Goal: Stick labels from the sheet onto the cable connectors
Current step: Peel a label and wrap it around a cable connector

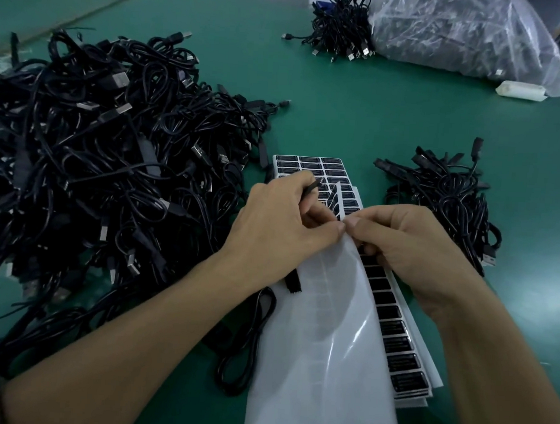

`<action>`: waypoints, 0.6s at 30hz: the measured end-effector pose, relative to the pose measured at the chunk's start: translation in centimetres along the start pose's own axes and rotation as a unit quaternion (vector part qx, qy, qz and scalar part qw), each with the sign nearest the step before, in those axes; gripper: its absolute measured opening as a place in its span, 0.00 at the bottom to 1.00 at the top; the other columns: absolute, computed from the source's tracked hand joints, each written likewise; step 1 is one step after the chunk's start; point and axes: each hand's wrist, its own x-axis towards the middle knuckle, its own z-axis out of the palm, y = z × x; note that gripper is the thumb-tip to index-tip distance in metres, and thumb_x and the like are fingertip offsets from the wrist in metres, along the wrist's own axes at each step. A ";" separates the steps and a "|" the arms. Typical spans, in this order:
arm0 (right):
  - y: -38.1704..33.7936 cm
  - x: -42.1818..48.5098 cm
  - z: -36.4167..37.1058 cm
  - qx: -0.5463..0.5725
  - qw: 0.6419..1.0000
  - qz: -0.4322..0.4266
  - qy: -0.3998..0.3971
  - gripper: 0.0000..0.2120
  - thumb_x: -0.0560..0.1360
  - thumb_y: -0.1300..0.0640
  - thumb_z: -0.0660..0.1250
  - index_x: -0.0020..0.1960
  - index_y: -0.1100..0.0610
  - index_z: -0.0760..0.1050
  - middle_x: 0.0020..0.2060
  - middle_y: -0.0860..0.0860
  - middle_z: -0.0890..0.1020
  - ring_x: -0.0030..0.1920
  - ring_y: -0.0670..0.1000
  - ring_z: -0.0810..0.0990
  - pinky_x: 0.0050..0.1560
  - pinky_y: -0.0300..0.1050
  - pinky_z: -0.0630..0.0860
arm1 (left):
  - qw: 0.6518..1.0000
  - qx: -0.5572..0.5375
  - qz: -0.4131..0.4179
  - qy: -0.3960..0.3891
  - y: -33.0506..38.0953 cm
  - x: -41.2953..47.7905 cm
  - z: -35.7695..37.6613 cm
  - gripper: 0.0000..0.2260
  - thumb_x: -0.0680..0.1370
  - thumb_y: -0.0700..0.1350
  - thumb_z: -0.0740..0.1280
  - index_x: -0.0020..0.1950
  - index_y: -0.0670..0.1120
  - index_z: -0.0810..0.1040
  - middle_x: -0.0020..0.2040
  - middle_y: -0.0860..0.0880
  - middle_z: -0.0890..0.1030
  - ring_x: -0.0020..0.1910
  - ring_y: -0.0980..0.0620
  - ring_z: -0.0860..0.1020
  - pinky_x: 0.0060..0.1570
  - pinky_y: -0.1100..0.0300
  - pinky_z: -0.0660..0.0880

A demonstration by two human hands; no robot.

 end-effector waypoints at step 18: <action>0.9 0.6 0.9 -0.105 0.992 -0.047 0.047 0.15 0.77 0.52 0.69 0.32 0.48 0.83 0.26 0.46 0.75 0.31 0.45 0.71 0.37 0.47 0.70 | 0.999 0.003 -0.043 -0.014 -0.2 0.1 0.0 0.24 0.70 0.43 0.78 0.35 0.49 0.60 0.38 0.43 0.85 0.39 0.65 0.83 0.46 0.41 0.81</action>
